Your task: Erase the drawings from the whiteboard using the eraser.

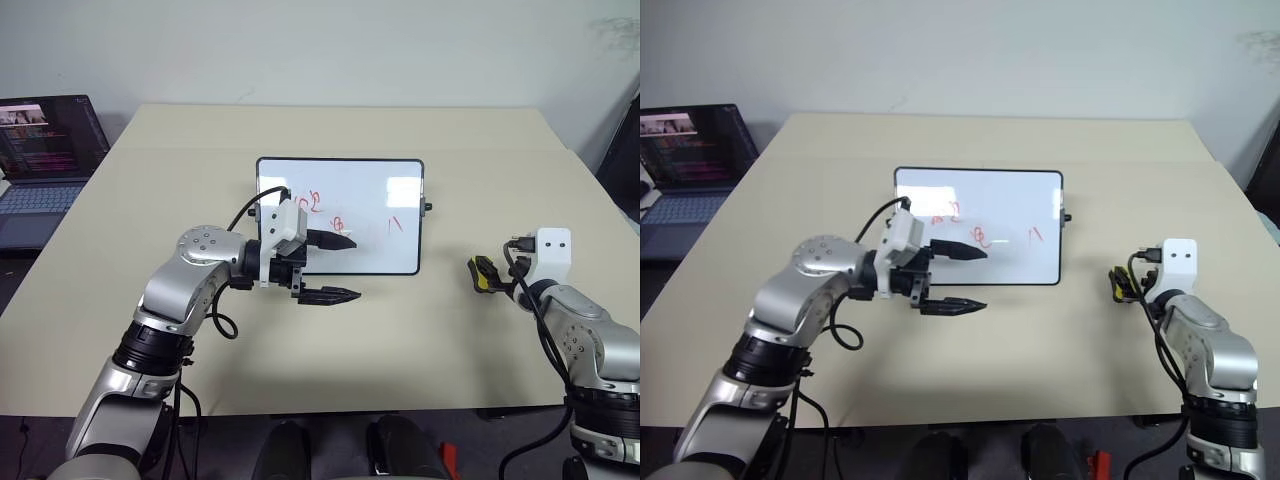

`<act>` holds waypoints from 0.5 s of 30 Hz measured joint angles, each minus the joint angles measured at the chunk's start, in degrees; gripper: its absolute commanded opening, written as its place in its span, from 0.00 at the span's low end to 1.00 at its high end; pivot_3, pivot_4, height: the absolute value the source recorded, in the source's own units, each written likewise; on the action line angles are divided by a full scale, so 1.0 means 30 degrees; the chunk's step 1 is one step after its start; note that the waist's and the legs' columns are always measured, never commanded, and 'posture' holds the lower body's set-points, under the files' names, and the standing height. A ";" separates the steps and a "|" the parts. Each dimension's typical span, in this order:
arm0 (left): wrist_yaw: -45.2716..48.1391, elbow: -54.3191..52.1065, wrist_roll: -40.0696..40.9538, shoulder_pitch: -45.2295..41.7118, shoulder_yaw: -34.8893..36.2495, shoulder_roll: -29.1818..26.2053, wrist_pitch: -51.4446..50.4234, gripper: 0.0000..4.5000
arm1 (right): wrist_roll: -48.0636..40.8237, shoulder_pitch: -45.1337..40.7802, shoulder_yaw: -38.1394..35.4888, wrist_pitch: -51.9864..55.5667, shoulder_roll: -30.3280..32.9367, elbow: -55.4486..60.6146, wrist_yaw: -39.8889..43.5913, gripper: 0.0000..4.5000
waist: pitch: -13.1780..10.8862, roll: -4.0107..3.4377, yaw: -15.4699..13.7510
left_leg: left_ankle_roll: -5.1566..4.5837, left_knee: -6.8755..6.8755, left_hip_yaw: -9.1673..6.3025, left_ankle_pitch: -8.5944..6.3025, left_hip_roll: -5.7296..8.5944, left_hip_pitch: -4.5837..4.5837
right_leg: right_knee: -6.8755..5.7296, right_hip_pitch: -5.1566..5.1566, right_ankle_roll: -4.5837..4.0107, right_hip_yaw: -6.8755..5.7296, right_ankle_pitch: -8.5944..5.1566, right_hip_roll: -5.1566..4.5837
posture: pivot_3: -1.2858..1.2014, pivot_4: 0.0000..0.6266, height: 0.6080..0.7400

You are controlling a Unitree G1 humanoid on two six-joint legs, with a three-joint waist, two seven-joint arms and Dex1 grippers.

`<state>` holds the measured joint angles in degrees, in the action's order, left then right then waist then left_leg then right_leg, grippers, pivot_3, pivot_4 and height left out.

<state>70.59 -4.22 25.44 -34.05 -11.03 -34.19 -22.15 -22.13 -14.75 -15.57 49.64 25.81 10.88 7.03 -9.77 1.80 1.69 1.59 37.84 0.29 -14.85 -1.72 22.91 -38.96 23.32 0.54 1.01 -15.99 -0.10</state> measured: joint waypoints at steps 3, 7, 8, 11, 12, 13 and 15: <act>-0.0002 -0.0004 -0.0016 0.0000 0.0000 0.0057 0.0000 1.00 | 0.0030 -0.0002 0.0288 0.0139 -0.0155 0.0000 0.0212 1.00 | 0.0000 0.0000 0.0005 | 0.0000 0.0000 -0.0001 0.0000 -0.0001 -0.0002 | -0.0002 0.0000 -0.0002 -0.0001 0.0001 0.0001 | 0.52 0.24 1.00; 0.0003 -0.0007 -0.0033 0.0000 0.0000 0.0060 0.0000 1.00 | 0.0064 -0.0005 0.0493 0.0311 -0.0336 -0.0005 0.0358 1.00 | 0.0000 0.0000 0.0000 | 0.0000 0.0000 -0.0004 0.0000 -0.0003 -0.0001 | -0.0003 0.0000 -0.0002 -0.0003 0.0001 0.0000 | 0.52 0.24 1.00; 0.0002 -0.0007 -0.0036 0.0000 0.0000 0.0060 0.0001 1.00 | 0.0152 -0.0014 0.0505 0.0312 -0.0355 -0.0027 0.0412 1.00 | 0.0000 0.0000 0.0000 | 0.0000 0.0000 -0.0002 0.0000 -0.0003 -0.0002 | -0.0002 0.0000 -0.0001 0.0000 0.0001 -0.0001 | 0.52 0.24 1.00; 0.0002 -0.0008 -0.0062 0.0000 0.0000 0.0061 0.0007 1.00 | 0.0246 -0.0130 0.0523 0.0292 -0.0409 -0.0377 0.0469 1.00 | 0.0000 0.0000 0.0000 | 0.0000 0.0001 -0.0001 0.0000 -0.0003 -0.0002 | -0.0002 0.0000 -0.0001 0.0000 0.0001 -0.0003 | 0.52 0.24 1.00; 0.0003 -0.0008 -0.0076 0.0000 0.0000 0.0061 0.0010 1.00 | 0.0266 -0.0134 0.0523 0.0282 -0.0422 -0.0459 0.0475 1.00 | 0.0000 0.0000 -0.0004 | 0.0000 0.0002 -0.0004 0.0000 -0.0003 -0.0002 | -0.0003 0.0000 -0.0001 -0.0004 0.0001 -0.0003 | 0.52 0.24 1.00; 0.0004 -0.0008 -0.0100 -0.0001 0.0000 0.0061 0.0013 1.00 | 0.0290 -0.0179 0.0523 0.0260 -0.0425 -0.0602 0.0489 1.00 | 0.0000 0.0000 -0.0003 | 0.0000 0.0001 -0.0003 0.0000 -0.0002 -0.0002 | -0.0002 0.0000 -0.0001 -0.0003 0.0001 -0.0002 | 0.52 0.24 1.00; 0.0007 -0.0008 -0.0135 -0.0001 0.0000 0.0061 0.0019 1.00 | 0.0424 -0.0204 0.0523 0.0250 -0.0425 -0.0780 0.0490 1.00 | 0.0000 -0.0001 -0.0002 | 0.0000 0.0001 -0.0002 0.0000 -0.0002 -0.0003 | -0.0003 0.0000 -0.0001 -0.0003 0.0001 -0.0001 | 0.52 0.24 1.00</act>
<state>70.61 -4.24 25.04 -34.05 -11.03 -34.01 -22.09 -20.86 -15.36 -14.00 50.39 24.53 8.55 8.50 -9.77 1.79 1.68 1.59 37.84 0.28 -14.85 -1.72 22.90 -38.97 23.32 0.53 1.00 -15.99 -0.10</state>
